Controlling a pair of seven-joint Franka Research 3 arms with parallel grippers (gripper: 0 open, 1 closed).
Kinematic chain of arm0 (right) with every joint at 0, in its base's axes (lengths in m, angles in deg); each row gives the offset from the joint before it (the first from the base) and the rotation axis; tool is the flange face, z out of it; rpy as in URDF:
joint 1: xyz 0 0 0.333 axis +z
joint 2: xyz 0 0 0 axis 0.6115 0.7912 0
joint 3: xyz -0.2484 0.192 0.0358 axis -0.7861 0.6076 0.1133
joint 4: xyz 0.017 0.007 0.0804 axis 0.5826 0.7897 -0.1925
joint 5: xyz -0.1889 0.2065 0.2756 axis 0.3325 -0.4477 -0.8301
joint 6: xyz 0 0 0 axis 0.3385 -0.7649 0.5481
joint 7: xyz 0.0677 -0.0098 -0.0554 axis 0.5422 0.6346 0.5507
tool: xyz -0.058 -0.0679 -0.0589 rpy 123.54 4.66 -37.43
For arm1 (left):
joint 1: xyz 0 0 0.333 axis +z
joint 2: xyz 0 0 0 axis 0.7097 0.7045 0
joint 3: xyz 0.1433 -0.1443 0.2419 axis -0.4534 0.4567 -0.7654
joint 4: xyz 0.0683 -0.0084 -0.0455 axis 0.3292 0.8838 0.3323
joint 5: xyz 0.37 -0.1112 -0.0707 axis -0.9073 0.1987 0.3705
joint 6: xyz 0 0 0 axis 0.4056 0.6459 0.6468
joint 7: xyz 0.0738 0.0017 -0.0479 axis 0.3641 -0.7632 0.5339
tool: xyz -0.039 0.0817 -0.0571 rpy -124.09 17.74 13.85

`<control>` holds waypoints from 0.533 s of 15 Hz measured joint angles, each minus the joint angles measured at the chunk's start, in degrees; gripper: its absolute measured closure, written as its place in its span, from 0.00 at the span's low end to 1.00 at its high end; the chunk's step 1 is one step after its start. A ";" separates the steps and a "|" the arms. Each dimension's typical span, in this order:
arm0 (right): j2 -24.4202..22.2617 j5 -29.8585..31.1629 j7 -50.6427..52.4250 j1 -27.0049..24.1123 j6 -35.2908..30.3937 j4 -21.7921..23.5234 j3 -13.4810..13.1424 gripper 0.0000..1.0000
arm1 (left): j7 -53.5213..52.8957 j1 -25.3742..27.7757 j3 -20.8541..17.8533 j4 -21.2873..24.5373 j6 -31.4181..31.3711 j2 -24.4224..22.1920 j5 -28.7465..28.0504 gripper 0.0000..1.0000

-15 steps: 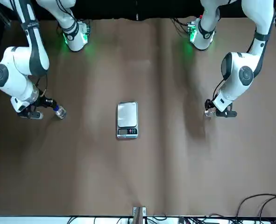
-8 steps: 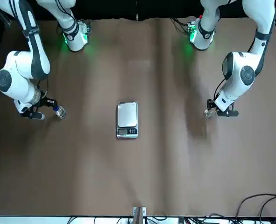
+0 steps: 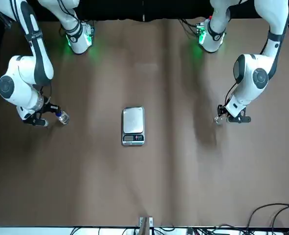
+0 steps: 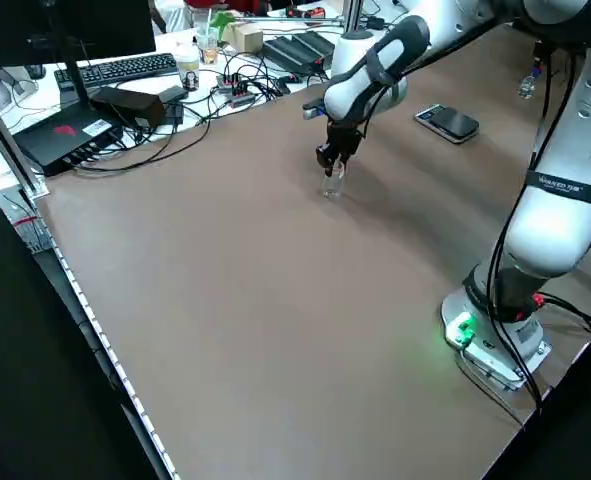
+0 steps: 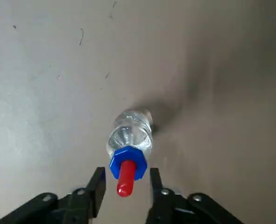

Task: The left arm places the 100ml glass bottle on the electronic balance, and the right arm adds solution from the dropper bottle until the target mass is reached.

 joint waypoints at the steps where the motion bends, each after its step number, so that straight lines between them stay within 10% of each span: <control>1: 0.00 0.00 0.00 0.00 0.00 0.00 0.02 0.56 | 0.09 -0.19 0.16 -1.05 0.96 -0.39 0.00 0.51; 8: 0.00 0.00 -0.01 0.02 -0.21 0.00 0.09 0.65 | 10.61 -2.77 6.11 -16.11 20.80 -2.11 0.00 0.51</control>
